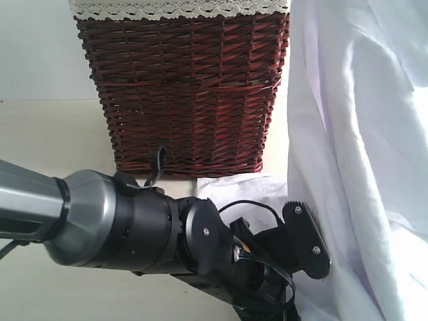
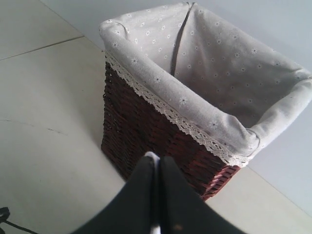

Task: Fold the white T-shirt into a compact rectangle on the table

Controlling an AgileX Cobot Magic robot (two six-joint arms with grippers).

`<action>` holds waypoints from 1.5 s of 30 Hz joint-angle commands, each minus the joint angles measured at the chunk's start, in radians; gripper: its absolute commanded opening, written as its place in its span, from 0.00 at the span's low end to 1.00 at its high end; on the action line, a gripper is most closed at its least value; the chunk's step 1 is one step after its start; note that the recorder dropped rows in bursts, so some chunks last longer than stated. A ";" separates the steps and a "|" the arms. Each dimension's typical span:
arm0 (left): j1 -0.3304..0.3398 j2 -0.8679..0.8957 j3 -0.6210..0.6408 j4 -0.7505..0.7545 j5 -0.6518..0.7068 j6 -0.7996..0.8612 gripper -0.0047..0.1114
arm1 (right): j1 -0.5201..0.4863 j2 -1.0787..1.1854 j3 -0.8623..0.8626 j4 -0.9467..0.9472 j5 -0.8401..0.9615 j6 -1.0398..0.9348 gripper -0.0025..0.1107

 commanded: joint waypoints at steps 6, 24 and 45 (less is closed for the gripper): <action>-0.049 0.066 -0.069 -0.054 -0.089 -0.006 0.44 | -0.005 0.000 -0.009 0.010 -0.020 -0.011 0.02; 0.039 -0.157 -0.074 0.089 0.021 -0.005 0.04 | -0.005 0.000 -0.009 -0.281 0.122 0.008 0.02; 0.738 -0.662 -0.072 0.622 0.545 -0.397 0.04 | -0.005 0.086 -0.009 -0.635 0.273 0.124 0.02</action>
